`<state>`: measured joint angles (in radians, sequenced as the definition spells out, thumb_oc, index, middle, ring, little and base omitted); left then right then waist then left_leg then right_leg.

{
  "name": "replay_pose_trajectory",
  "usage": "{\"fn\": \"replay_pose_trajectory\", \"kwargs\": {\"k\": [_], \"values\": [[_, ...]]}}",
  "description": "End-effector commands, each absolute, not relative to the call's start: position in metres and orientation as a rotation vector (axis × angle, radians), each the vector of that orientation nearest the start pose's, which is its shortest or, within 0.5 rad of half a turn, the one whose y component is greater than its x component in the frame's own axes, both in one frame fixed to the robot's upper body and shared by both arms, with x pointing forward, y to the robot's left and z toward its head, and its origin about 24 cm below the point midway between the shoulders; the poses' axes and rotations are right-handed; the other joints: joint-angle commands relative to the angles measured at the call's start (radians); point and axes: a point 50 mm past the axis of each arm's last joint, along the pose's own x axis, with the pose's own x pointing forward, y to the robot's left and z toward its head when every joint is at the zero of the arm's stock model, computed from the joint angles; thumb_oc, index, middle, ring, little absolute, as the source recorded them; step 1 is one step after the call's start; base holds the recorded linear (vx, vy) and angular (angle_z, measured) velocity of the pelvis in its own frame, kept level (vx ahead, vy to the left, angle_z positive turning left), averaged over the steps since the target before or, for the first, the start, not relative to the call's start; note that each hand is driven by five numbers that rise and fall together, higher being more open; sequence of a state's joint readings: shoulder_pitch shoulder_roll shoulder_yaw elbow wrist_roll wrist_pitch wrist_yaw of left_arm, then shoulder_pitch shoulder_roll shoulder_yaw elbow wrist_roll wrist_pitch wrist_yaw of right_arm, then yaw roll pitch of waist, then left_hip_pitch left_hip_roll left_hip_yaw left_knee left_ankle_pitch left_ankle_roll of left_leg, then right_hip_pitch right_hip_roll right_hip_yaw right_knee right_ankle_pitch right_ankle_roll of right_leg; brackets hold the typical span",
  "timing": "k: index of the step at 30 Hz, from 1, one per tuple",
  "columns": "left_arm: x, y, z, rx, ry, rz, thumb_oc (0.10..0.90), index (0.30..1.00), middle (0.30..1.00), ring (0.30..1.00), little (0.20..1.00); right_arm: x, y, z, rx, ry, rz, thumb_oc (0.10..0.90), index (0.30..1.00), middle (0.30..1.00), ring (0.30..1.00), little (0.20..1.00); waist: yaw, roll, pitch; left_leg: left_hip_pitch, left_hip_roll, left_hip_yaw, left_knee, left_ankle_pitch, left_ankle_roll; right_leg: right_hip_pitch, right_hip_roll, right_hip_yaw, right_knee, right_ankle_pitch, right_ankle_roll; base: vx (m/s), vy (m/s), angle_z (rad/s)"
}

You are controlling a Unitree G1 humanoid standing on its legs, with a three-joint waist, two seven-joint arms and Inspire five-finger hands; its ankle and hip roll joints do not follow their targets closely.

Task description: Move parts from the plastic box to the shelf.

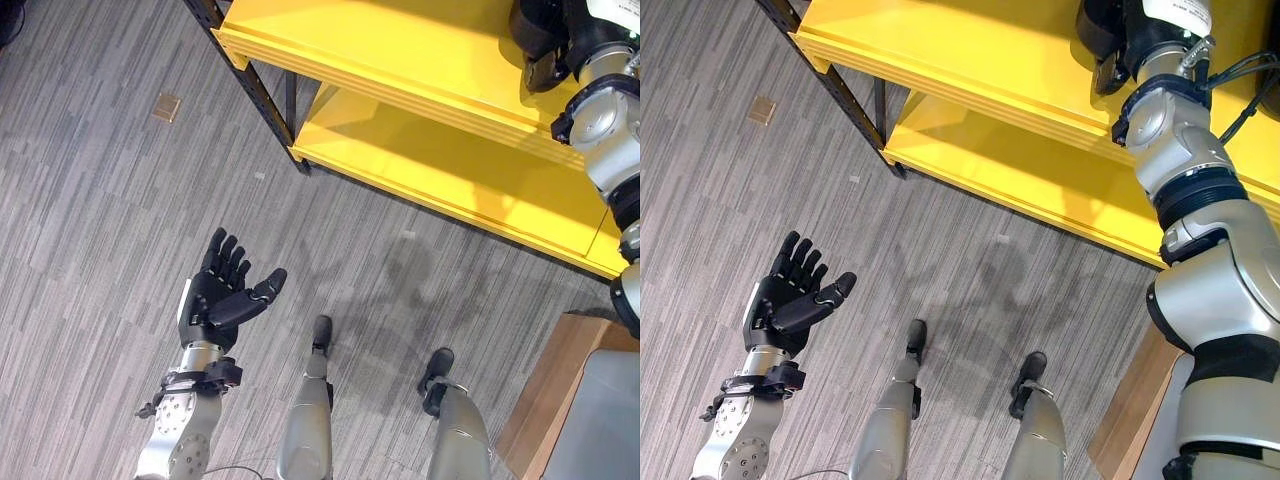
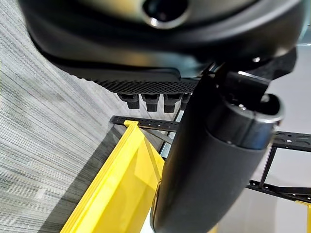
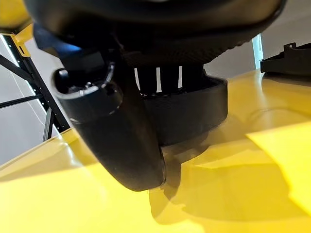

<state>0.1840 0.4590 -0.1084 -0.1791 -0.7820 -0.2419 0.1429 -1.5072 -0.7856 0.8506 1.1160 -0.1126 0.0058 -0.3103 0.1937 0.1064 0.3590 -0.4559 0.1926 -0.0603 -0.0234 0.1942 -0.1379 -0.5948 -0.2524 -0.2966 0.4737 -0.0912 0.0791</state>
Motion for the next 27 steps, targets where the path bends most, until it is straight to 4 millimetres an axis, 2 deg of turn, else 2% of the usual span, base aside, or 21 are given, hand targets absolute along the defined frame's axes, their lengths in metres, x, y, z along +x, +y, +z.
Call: {"fn": "replay_pose_trajectory", "kwargs": {"k": [1,7,8,27], "values": [[0.213,0.221,0.121,-0.327,-0.386,-0.004,0.9,1.0,1.0,1.0,1.0,0.373,-0.23,0.429,-1.286,-0.633,-0.634,0.9,1.0,1.0,1.0,1.0,0.022,-0.041,-0.03,0.155,0.057,0.044,-0.056,-0.021,-0.024,0.056,0.051,-0.001,-0.08,0.044,0.059,0.0,0.0,0.0],[0.213,0.223,0.121,-0.321,-0.385,0.003,0.9,1.0,1.0,1.0,1.0,0.373,-0.224,0.431,-1.352,-0.642,-0.617,0.9,1.0,1.0,1.0,1.0,0.013,-0.048,-0.029,0.159,0.059,0.045,-0.054,-0.026,-0.024,0.056,0.05,0.002,-0.076,0.044,0.058,-0.02,0.002,0.0],[0.213,0.224,0.122,-0.319,-0.387,0.004,0.9,1.0,1.0,1.0,1.0,0.372,-0.224,0.432,-1.358,-0.648,-0.616,0.9,1.0,1.0,1.0,1.0,0.012,-0.051,-0.026,0.148,0.057,0.048,-0.049,-0.009,-0.02,0.051,0.05,-0.003,-0.085,0.068,0.046,-0.09,0.012,0.03],[0.214,0.228,0.123,-0.307,-0.387,0.008,0.9,1.0,1.0,1.0,1.0,0.366,-0.219,0.441,-1.458,-0.683,-0.612,0.9,1.0,1.0,1.0,1.0,-0.003,-0.073,-0.034,0.166,0.058,0.051,-0.049,-0.02,-0.019,0.055,0.054,0.006,-0.087,0.074,0.049,0.0,0.001,0.0]]}}
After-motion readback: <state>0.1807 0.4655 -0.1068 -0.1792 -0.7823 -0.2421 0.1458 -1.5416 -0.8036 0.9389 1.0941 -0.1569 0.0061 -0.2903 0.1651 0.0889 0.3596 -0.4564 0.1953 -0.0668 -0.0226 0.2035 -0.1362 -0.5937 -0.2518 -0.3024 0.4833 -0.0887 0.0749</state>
